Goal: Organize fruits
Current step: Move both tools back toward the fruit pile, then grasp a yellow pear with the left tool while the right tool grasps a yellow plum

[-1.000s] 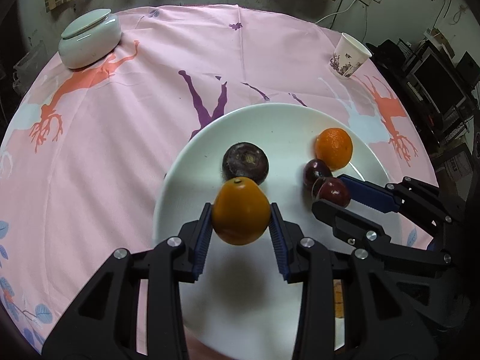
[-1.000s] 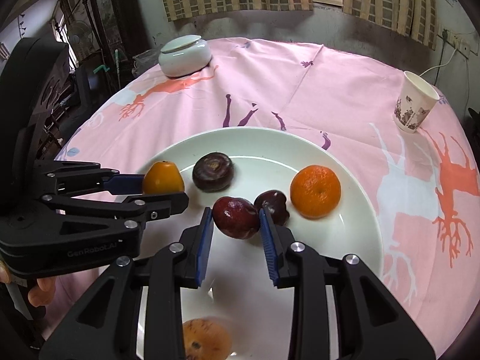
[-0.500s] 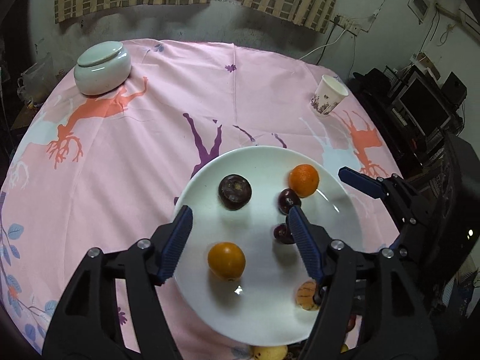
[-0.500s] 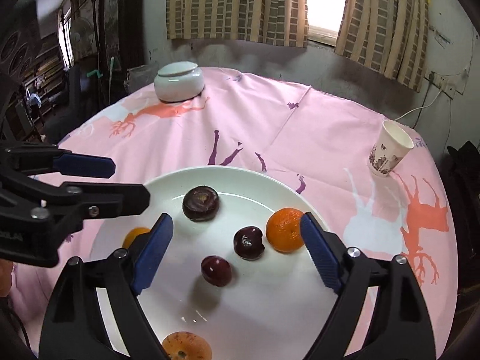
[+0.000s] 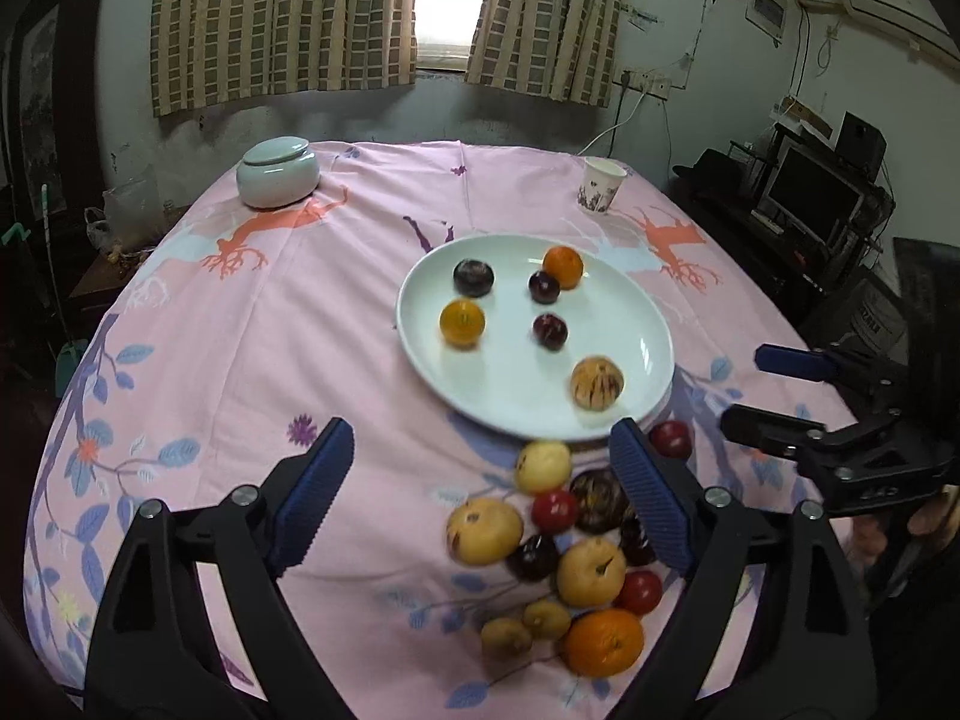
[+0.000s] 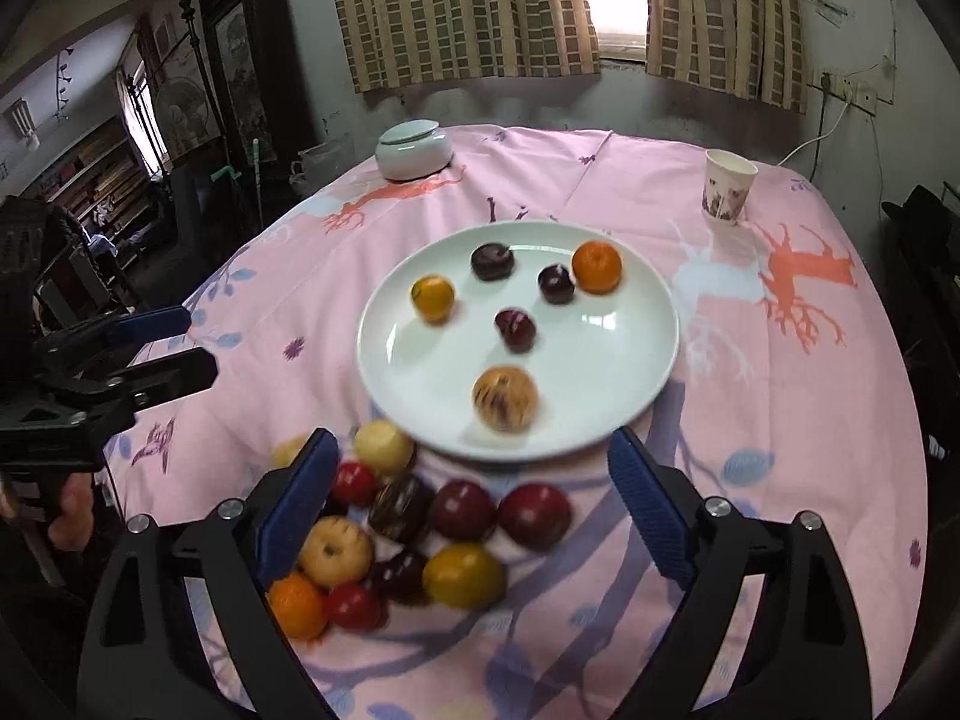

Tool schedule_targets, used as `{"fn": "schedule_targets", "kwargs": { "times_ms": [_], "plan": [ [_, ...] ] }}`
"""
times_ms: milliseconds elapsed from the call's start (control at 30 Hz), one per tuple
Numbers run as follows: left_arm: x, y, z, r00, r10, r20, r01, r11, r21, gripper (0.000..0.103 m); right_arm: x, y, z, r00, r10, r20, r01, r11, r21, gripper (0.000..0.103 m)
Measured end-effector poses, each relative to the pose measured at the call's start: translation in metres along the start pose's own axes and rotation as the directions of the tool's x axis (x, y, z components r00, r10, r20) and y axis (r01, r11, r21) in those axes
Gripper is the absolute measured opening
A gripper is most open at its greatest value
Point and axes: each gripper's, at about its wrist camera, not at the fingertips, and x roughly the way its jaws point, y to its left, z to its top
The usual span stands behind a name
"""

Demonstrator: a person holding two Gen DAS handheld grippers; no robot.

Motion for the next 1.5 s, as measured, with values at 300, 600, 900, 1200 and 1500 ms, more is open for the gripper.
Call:
{"fn": "schedule_targets", "kwargs": {
  "times_ms": [300, 600, 900, 1200, 1500],
  "plan": [
    [0.006, 0.026, -0.097, 0.99, -0.025, -0.14, 0.01, 0.994, -0.109, 0.089, -0.011, 0.037, -0.097, 0.997, -0.047, -0.055, 0.049, 0.998, 0.036, 0.092],
    [-0.007, 0.038, -0.105, 0.993, 0.009, -0.118, -0.027, 0.988, -0.149, 0.091, 0.011, 0.006, -0.076, 0.994, -0.097, -0.046, 0.103, 0.982, 0.161, 0.092],
    [-0.009, 0.04, -0.107, 0.993, 0.019, -0.118, -0.037, 0.988, -0.15, 0.091, 0.036, 0.003, -0.07, 0.998, -0.06, -0.034, 0.066, 0.983, 0.173, 0.063],
    [-0.007, 0.035, -0.106, 0.992, 0.003, -0.123, -0.019, 0.992, -0.128, 0.091, 0.053, -0.008, -0.068, 0.997, -0.017, -0.071, 0.032, 0.976, 0.217, 0.048],
    [0.012, 0.022, -0.106, 0.986, 0.003, -0.166, -0.019, 0.996, -0.091, 0.091, 0.016, 0.006, -0.067, 0.999, -0.035, 0.0, 0.035, 0.984, 0.173, 0.042]
  ]
}}
